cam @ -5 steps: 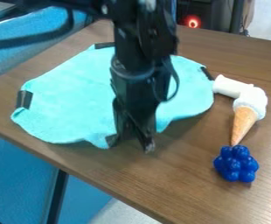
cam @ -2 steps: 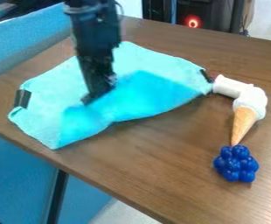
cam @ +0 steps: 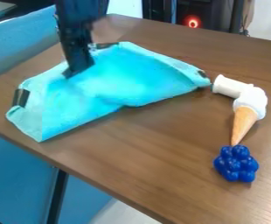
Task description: Fold the cloth from top right to bottom left
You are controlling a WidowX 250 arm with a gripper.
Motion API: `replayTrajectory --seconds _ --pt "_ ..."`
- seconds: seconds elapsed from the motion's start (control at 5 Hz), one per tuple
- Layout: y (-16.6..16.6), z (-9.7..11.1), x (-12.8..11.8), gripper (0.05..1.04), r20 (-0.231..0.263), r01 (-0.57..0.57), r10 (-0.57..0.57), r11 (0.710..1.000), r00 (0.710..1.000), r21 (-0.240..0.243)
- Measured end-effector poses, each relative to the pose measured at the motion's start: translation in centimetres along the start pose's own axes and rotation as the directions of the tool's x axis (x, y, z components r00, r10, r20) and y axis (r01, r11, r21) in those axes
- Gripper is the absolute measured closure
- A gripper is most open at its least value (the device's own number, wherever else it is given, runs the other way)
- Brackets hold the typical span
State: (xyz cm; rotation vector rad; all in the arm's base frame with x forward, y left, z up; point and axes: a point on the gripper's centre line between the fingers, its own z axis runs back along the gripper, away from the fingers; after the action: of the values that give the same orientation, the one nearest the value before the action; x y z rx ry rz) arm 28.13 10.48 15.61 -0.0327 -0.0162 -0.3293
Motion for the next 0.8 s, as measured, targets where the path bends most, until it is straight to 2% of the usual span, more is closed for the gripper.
replayTrajectory --seconds 0.2,0.4,0.6,0.8 --pt "1.5 2.2 1.3 1.024 0.037 0.008 -0.010 0.999 0.999 0.044" --pt "3.1 4.4 2.7 1.024 0.046 0.021 -0.026 0.992 0.999 0.121" --pt "4.5 4.7 3.9 1.024 0.033 0.050 -0.056 0.986 0.998 0.157" --pt "5.7 3.8 4.8 1.024 0.025 0.054 -0.059 0.986 0.998 0.158"
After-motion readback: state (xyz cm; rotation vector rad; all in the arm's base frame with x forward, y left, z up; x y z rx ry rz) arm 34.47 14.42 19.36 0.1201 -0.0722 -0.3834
